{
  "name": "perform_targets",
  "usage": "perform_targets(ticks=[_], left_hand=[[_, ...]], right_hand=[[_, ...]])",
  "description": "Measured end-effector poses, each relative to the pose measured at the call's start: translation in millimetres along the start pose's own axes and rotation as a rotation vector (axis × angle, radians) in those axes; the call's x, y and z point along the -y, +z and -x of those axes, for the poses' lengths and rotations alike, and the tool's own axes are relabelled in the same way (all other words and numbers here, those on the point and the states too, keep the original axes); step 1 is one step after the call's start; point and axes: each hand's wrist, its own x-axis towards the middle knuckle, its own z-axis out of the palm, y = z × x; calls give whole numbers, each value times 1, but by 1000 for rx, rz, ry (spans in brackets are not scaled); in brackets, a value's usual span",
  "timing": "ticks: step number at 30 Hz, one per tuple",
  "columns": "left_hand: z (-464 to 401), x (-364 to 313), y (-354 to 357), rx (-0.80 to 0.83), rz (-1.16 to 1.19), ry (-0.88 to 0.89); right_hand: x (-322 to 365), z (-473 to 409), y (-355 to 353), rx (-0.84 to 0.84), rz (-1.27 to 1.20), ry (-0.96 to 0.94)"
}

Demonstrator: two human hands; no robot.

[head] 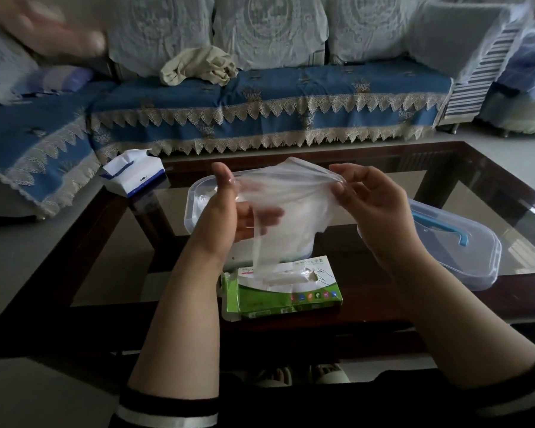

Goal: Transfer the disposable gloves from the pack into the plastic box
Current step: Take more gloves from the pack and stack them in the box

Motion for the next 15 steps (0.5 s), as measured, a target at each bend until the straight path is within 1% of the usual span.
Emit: perform_targets(ticks=[2, 4, 6, 8, 9, 10, 13, 15], left_hand=[[1, 0, 1, 80, -47, -17], [-2, 2, 0, 110, -85, 25], [-3, 3, -1, 116, -42, 39], [-4, -1, -3, 124, 19, 12], [-5, -3, -3, 131, 9, 5], [-6, -5, -2, 136, -33, 19], [-14, -7, 4, 119, -244, 129], [-19, -7, 8, 133, -308, 212]], right_hand=[[1, 1, -2, -19, 43, -19], [2, 0, -2, -27, 100, -15], [3, 1, -1, -19, 182, -6], [3, 0, -1, 2, 268, -9], [3, 0, -1, 15, 297, -10], [4, 0, -1, 27, 317, -5], [6, 0, 2, 70, 382, 38], [10, -1, 0, 167, 481, 75]])
